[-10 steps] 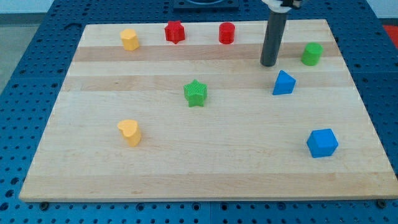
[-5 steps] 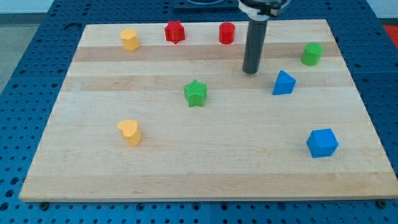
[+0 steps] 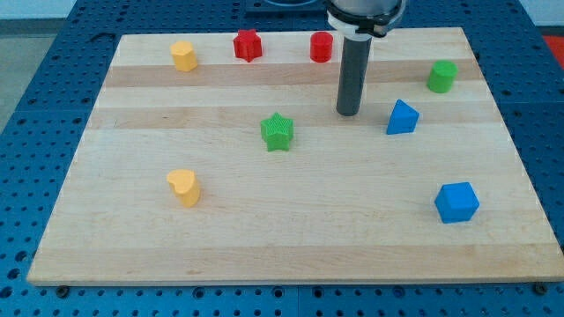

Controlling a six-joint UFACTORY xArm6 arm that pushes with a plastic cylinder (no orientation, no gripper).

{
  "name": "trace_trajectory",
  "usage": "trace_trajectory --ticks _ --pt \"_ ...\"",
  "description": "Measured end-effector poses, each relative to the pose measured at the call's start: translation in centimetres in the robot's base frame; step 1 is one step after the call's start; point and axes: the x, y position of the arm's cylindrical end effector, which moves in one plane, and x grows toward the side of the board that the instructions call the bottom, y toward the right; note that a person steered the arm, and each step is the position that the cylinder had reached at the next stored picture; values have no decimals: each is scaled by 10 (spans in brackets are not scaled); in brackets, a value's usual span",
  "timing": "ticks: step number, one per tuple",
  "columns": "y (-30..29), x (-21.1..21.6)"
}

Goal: Slide blue triangle to the center right

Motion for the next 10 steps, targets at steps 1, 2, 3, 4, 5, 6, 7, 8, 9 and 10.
trace_trajectory --ticks 1,2,3,4,5,6,7,8,9,10 --pt "0 9" --pt "0 13" --pt "1 13" --pt "4 15" --pt "6 15" --pt "16 20" --pt "20 21" --pt "31 26" --pt "40 29" --pt "40 29"
